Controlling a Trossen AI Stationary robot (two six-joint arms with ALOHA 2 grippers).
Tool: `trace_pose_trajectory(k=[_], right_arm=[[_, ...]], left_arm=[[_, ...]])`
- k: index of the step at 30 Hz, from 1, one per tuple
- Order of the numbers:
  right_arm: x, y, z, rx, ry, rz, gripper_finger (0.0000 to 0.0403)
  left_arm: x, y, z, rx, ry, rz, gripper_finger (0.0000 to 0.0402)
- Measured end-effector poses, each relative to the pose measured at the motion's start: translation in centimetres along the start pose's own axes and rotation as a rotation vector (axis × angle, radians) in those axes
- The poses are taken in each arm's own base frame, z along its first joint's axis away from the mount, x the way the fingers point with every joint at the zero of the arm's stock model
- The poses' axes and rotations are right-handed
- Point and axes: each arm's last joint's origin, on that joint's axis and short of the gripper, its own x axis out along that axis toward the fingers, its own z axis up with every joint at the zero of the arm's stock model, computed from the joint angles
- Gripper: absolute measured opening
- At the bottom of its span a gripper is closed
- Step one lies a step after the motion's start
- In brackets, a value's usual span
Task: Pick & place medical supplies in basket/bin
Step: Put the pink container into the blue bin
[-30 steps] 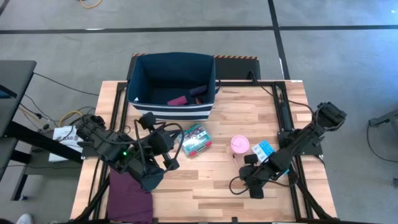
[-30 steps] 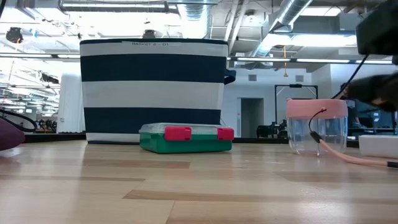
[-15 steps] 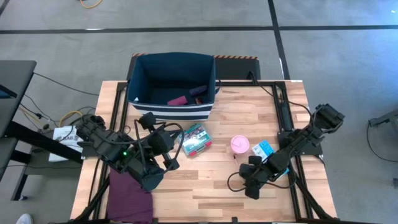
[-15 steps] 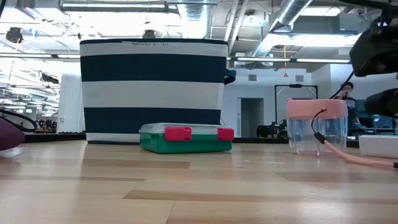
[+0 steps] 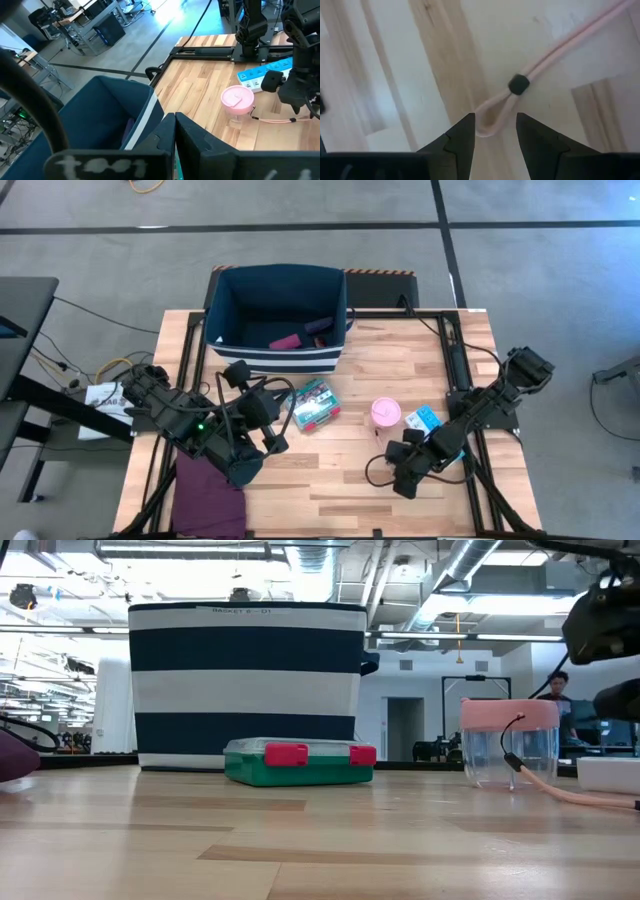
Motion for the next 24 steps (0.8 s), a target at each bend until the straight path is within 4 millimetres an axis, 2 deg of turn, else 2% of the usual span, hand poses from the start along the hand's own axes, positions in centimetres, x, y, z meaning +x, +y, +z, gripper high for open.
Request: trace_pose_trajectory(k=[24], right_arm=[[0.07,0.57,0.32,0.015,-0.039,0.073,0.0137]], left_arm=[[-0.01,0.00,0.00,-0.001,0.002,-0.003,0.0000]])
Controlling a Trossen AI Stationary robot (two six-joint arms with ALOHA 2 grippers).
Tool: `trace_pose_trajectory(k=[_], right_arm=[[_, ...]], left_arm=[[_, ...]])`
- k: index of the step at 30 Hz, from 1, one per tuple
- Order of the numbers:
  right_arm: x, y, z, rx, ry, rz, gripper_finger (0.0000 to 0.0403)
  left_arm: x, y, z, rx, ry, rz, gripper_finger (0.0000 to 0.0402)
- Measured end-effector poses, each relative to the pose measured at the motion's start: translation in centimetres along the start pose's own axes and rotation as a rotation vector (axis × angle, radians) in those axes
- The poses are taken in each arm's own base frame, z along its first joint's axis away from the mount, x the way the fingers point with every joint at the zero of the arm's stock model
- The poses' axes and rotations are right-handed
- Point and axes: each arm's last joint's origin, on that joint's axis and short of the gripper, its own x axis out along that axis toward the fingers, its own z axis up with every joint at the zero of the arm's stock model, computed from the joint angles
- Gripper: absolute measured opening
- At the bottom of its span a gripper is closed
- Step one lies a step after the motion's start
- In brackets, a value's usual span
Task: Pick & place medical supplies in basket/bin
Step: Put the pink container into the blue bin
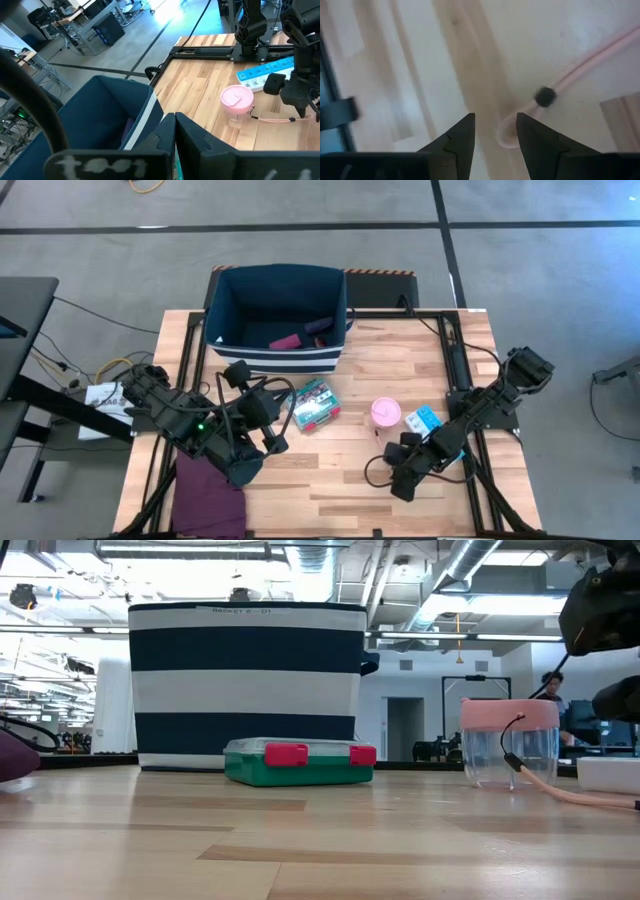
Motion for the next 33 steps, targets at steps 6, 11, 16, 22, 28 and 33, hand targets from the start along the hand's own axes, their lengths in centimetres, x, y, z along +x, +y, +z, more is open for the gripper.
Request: trace_pose_trajectory(k=[6,11,16,22,28,33], right_arm=[[0.5,-0.9,-0.6,0.048,0.006,-0.027,0.0136],[0.5,-0.8,-0.6,0.044,0.003,-0.022,0.0136],[1.1,-1.0,-0.7,0.038,0.015,-0.044,0.0136],[1.9,-1.1,-0.8,0.009,0.029,-0.071,0.0117],[1.2,-1.1,-0.7,-0.014,0.017,-0.049,0.0049],[0.7,-1.3,-0.5,-0.051,0.029,-0.043,0.0008]], left_arm=[[0.0,0.0,0.0,0.000,0.002,-0.003,0.0000],[0.0,0.0,0.0,0.001,0.002,-0.002,0.0000],[0.0,0.0,0.0,0.001,0.002,-0.003,0.0000],[0.0,0.0,0.0,0.001,0.002,-0.003,0.0000],[0.0,0.0,0.0,0.003,0.001,-0.003,0.0000],[0.0,0.0,0.0,0.005,0.001,-0.003,0.0000]])
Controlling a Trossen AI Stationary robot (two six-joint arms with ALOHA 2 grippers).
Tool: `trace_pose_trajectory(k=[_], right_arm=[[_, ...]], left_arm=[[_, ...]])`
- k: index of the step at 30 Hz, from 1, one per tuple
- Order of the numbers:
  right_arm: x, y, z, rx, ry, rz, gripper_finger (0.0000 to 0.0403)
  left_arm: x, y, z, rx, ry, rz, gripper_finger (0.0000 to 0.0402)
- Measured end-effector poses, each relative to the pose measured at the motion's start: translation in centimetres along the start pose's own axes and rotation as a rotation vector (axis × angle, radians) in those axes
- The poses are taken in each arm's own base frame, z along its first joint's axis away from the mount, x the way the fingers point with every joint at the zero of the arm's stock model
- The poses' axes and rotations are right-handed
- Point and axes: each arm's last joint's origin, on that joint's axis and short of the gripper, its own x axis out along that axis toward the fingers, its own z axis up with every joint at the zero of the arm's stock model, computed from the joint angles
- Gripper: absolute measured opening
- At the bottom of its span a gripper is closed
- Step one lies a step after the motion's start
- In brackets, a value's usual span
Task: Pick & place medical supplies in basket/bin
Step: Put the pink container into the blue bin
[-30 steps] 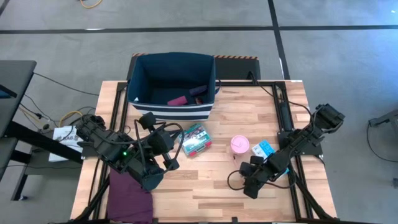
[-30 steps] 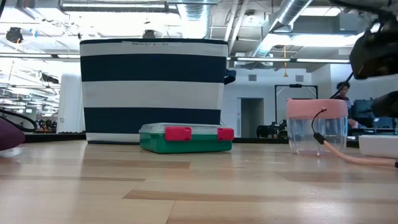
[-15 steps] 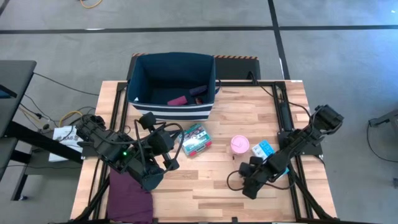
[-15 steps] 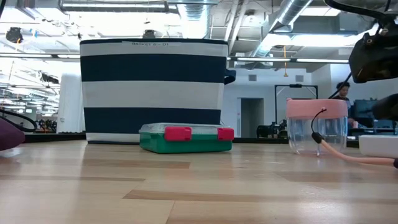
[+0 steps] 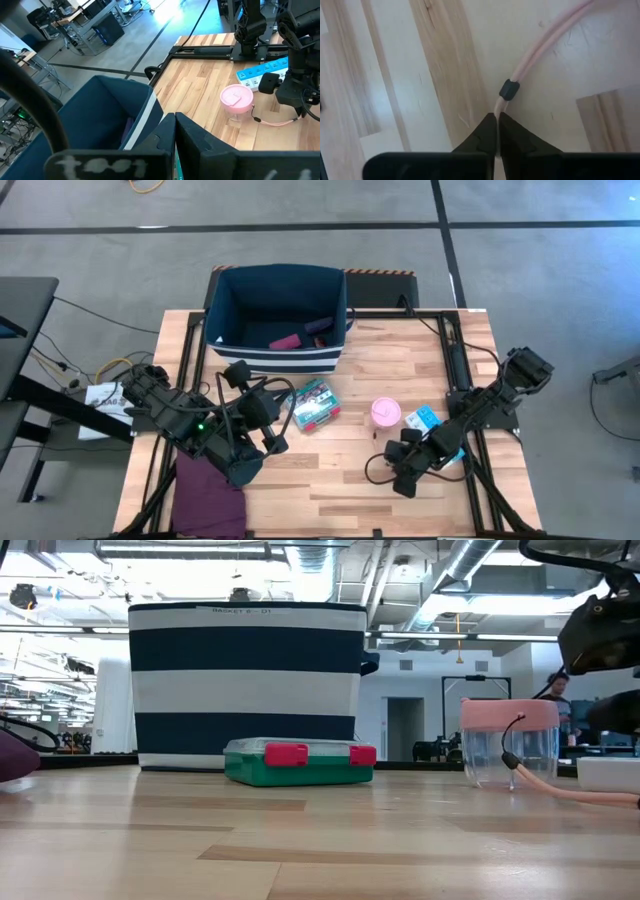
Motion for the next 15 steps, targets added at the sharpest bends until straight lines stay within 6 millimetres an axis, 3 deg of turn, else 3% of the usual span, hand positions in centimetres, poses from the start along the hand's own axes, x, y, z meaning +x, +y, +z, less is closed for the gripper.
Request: trace_pose_trajectory(k=[11,15], right_arm=[[-0.03,-0.09,0.15,-0.044,-0.006,-0.003,0.0008],[-0.03,-0.05,0.14,-0.070,0.003,0.007,0.0026]], left_arm=[[0.01,0.00,0.00,-0.001,0.000,0.000,0.0000],[0.01,0.01,0.00,0.000,0.000,0.000,0.0000]])
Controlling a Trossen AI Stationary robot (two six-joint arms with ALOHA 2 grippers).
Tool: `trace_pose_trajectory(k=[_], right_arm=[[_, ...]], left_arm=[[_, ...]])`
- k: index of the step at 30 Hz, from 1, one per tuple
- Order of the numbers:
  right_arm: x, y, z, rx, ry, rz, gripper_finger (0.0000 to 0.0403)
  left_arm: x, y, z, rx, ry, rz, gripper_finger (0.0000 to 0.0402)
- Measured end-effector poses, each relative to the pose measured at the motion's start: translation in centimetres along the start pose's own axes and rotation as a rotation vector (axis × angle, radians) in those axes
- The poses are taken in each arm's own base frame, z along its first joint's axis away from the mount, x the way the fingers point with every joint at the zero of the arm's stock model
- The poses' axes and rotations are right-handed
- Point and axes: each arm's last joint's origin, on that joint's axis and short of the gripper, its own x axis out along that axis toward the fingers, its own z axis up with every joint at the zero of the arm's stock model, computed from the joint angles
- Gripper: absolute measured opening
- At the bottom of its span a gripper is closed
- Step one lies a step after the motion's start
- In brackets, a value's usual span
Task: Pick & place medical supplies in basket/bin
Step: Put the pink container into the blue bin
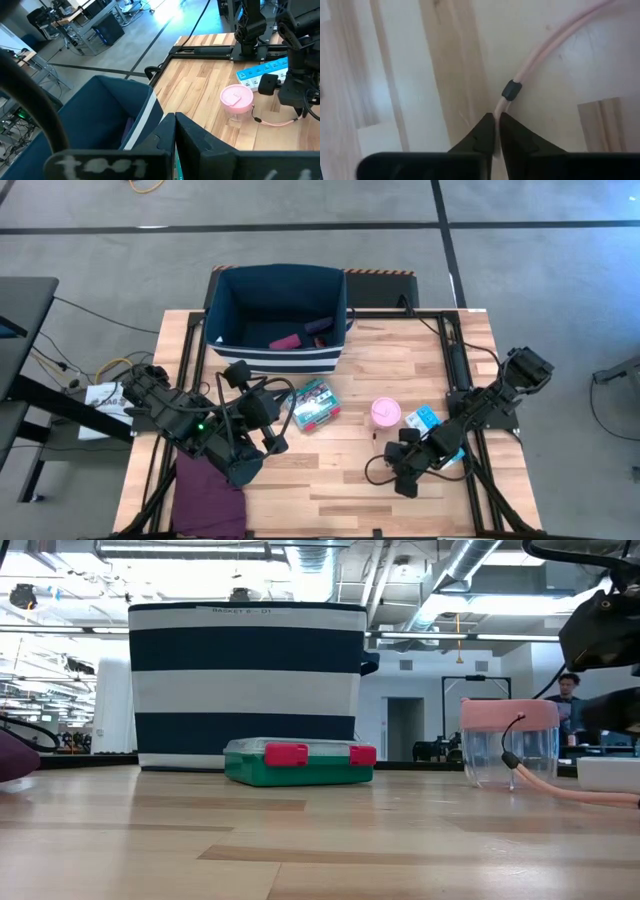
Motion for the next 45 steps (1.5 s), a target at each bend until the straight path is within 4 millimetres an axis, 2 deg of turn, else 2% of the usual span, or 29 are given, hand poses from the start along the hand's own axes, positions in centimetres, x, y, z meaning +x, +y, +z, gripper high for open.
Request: trace_pose_trajectory(k=[7,12,24,33,45], right_arm=[[-0.1,0.0,0.1,-0.031,0.018,0.024,0.0086],[-0.1,-0.3,0.5,-0.028,0.016,0.021,0.0107],[-0.1,-0.6,0.8,-0.033,0.049,0.042,0.0108],[-1.4,-0.6,0.8,-0.032,0.031,0.062,0.0108],[-0.4,-0.6,0.6,-0.024,0.082,0.067,0.0090]], left_arm=[[0.0,0.0,0.0,0.000,0.000,0.000,0.0000],[0.0,0.0,0.0,0.000,0.000,0.000,0.0000],[0.0,0.0,0.0,0.000,0.000,0.000,0.0000],[0.0,0.0,0.0,-0.001,0.000,0.001,0.0000],[0.0,0.0,0.0,-0.001,0.015,-0.021,0.0000]])
